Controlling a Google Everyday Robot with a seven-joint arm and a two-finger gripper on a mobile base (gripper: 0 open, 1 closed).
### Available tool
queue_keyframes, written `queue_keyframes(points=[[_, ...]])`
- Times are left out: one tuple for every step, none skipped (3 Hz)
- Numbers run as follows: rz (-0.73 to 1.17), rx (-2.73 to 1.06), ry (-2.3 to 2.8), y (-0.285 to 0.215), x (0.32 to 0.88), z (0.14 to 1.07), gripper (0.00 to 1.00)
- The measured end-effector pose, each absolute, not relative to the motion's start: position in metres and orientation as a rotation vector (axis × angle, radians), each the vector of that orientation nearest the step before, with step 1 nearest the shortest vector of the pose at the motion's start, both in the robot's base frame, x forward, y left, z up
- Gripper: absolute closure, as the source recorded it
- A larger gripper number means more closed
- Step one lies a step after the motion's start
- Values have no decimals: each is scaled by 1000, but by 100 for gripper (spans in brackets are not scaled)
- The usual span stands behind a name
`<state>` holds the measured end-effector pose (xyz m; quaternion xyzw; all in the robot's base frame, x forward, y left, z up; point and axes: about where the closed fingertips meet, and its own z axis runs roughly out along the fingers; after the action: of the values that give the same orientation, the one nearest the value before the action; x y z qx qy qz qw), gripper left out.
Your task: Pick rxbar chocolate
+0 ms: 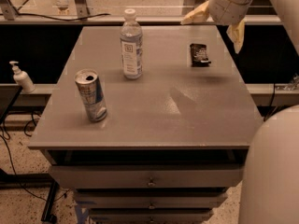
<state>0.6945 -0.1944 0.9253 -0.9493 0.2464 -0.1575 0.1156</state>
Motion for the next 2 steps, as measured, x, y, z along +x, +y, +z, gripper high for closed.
queue_keyframes(points=[[-578, -2807, 648, -213, 721, 914, 0], [-642, -2857, 654, -224, 743, 890, 0]])
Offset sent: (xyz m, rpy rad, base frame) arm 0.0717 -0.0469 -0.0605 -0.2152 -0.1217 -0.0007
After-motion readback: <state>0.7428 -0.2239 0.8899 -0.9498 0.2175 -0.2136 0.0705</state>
